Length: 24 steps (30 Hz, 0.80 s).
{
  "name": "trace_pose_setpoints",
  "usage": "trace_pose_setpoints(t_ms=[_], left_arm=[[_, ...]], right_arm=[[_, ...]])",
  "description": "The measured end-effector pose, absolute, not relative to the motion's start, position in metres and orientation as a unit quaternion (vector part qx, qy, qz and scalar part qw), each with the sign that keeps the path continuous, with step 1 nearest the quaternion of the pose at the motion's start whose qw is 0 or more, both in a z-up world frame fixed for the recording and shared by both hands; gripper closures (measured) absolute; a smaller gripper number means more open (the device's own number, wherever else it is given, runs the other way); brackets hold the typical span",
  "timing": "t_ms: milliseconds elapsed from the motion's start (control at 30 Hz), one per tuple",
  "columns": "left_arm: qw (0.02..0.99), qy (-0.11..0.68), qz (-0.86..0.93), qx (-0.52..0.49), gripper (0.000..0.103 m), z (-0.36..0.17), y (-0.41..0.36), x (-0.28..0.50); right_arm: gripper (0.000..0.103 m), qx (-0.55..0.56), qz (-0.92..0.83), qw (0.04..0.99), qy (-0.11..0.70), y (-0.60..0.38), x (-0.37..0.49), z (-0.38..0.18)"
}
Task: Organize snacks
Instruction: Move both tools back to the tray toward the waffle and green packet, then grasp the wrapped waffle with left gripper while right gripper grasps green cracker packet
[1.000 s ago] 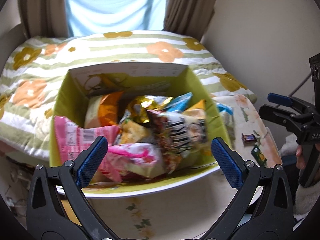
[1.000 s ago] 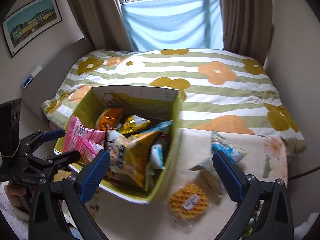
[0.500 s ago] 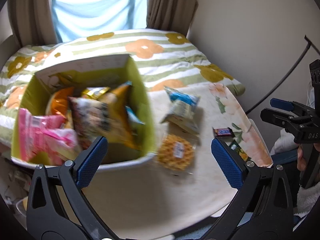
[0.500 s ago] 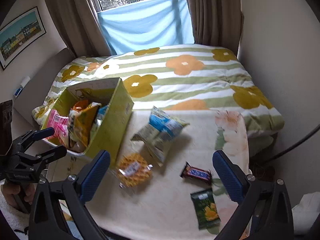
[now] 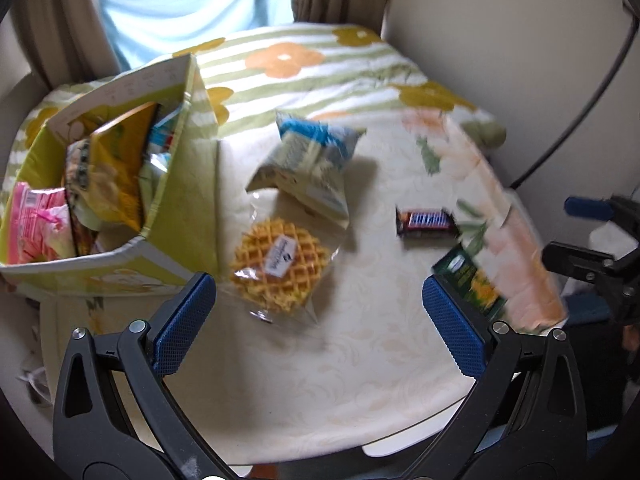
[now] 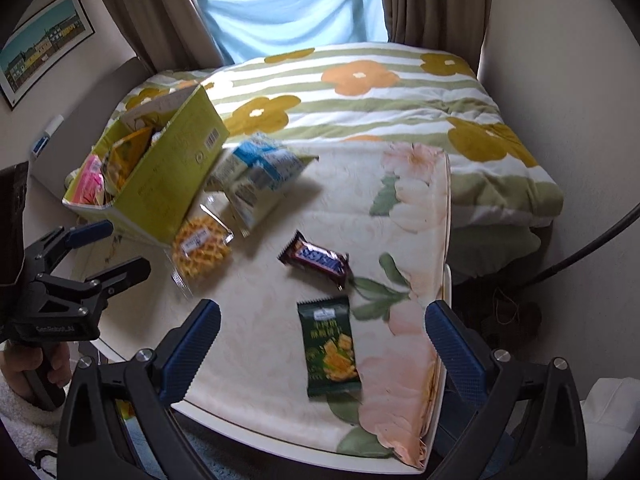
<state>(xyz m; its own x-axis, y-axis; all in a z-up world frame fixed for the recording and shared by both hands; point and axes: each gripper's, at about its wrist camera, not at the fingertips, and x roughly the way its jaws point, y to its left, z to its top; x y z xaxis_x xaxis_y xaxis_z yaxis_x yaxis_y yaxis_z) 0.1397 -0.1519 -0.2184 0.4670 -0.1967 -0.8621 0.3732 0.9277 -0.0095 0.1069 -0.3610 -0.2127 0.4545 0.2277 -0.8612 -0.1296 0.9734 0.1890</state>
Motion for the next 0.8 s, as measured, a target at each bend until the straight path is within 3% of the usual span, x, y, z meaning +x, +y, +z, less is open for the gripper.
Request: trace_pose_setpoints(t_ms=[333, 800], left_arm=[[0.793, 0.551, -0.170, 0.197, 0.003, -0.267, -0.193, 0.170], [0.755, 0.620, -0.143, 0.158, 0.003, -0.313, -0.185, 0.213]], right_arm=[[0.001, 0.055, 0.121, 0.821, 0.555, -0.360, 0.103, -0.260], [0.001, 0.081, 0.109, 0.813, 0.567, -0.352, 0.113, -0.271]])
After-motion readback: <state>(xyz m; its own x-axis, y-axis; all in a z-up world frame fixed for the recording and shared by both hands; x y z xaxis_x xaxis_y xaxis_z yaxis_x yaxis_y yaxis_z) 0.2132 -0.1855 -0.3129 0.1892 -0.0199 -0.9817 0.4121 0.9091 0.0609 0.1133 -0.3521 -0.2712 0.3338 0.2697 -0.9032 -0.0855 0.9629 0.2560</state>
